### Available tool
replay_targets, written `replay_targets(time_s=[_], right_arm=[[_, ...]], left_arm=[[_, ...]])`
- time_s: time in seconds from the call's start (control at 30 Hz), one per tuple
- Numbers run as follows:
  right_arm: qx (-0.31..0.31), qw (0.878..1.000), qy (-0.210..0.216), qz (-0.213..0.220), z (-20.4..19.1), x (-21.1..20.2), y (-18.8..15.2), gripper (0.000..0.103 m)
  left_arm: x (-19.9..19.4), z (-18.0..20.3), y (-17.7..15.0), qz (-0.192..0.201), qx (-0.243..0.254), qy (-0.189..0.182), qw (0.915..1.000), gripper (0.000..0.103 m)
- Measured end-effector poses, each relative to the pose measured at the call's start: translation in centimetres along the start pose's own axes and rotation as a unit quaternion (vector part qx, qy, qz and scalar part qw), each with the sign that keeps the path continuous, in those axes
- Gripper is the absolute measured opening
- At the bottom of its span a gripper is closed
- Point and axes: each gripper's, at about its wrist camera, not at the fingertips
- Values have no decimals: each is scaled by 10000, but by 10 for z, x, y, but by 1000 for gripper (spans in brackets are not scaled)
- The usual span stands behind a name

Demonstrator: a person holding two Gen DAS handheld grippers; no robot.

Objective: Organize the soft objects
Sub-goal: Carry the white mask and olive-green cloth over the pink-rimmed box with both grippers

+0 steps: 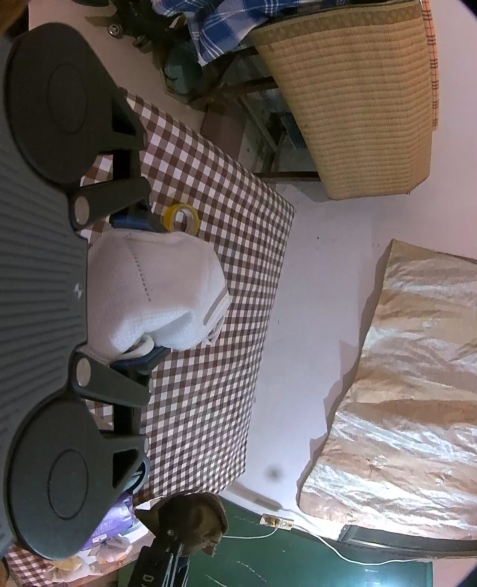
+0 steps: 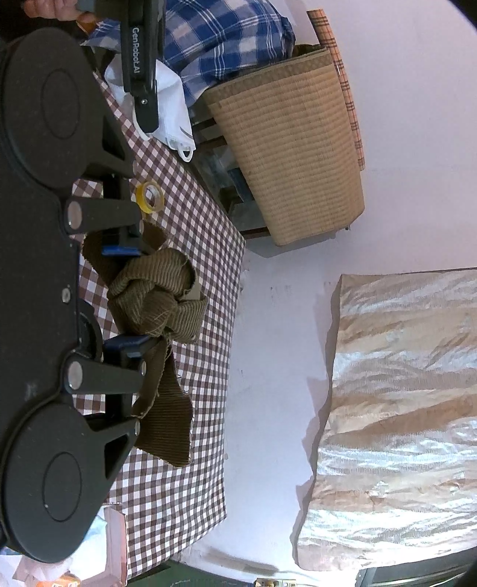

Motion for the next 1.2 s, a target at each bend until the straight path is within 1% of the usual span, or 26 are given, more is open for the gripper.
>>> replay_targets(time_s=[1.03, 1.2], right_arm=[[111, 9993, -351, 87, 22, -20, -2, 47], [113, 9991, -406, 72, 26, -24, -1, 47]], left_arm=[[2, 34, 2, 38, 263, -401, 9988, 60], [2, 43, 1, 30, 305, -511, 9982, 60]])
Point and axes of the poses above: each gripper's, at about its wrist camera, not at the fingertips, and x roughly the way its jaws point, z to its right, y to its top, and after that the axes turned 15 degrees about y, right-handed
